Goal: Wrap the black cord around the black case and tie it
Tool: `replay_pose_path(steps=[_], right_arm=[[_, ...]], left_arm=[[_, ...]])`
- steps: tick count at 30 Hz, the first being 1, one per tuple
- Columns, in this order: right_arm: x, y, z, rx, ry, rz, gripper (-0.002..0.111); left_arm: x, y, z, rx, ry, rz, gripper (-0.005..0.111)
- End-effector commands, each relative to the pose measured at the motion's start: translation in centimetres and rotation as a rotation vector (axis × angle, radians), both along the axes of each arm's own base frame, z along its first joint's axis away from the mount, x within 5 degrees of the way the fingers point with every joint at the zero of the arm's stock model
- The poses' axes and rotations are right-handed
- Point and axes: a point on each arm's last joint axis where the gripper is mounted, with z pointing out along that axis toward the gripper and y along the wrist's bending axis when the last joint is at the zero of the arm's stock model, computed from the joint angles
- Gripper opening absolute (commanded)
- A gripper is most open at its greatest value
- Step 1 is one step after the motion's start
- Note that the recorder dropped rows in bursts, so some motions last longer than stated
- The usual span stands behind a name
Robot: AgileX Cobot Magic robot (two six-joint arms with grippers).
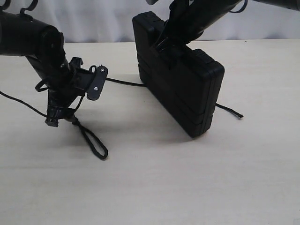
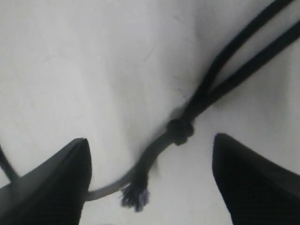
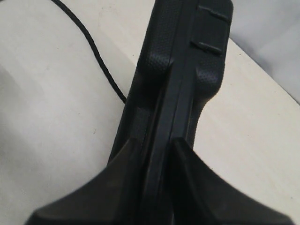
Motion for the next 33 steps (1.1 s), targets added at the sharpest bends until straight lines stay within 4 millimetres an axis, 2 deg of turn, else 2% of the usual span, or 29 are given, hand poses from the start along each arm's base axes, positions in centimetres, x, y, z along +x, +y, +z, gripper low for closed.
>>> replay_pose_path(steps=[1,9,11,14,17,18,23,27,31,33], right_arm=[[-2.2,-0.9,-6.6,-0.163,0.441,-0.062,0.004],[-2.2,-0.9,-6.6,-0.163,0.441,-0.062,0.004],[-2.2,-0.9,-6.6,-0.163,0.441,-0.062,0.004],[-2.2,-0.9,-6.6,-0.162,0.439,-0.062,0.004],[-2.2,-0.9,-6.6,-0.162,0.439,-0.062,0.004],[-2.2,-0.9,-6.6,-0.162,0.439,-0.062,0.004],[-2.2,-0.9,-6.6,-0.162,0.439,-0.062,0.004],[-2.2,-0.9,-6.6,-0.163,0.441,-0.062,0.004],[-2.2,-0.9,-6.6,-0.163,0.441,-0.062,0.004],[-2.2,-0.9,-6.6,-0.163,0.441,-0.062,0.004]], left_arm=[[-0.5,0.3,-1.8,0.066,0.119,-0.044,0.068],[0.2,-0.1,-4.3,0.054,0.098,-0.053,0.067],[0.2,0.3,-4.7,0.101,0.111,-0.085,0.063],[-0.2,0.9,-4.9,0.177,0.165,-0.115,0.043],[-0.7,1.3,-4.8,0.21,0.228,-0.108,0.018],[-1.1,1.1,-4.9,0.188,0.266,-0.065,0.002],[-1.4,-0.8,-4.9,-0.051,0.298,0.201,0.0],[0.3,-1.7,-2.6,-0.239,0.101,0.479,0.0],[1.0,-2.6,1.9,-0.485,-0.028,0.597,0.0],[1.0,-3.0,3.4,-0.582,-0.042,0.656,0.0]])
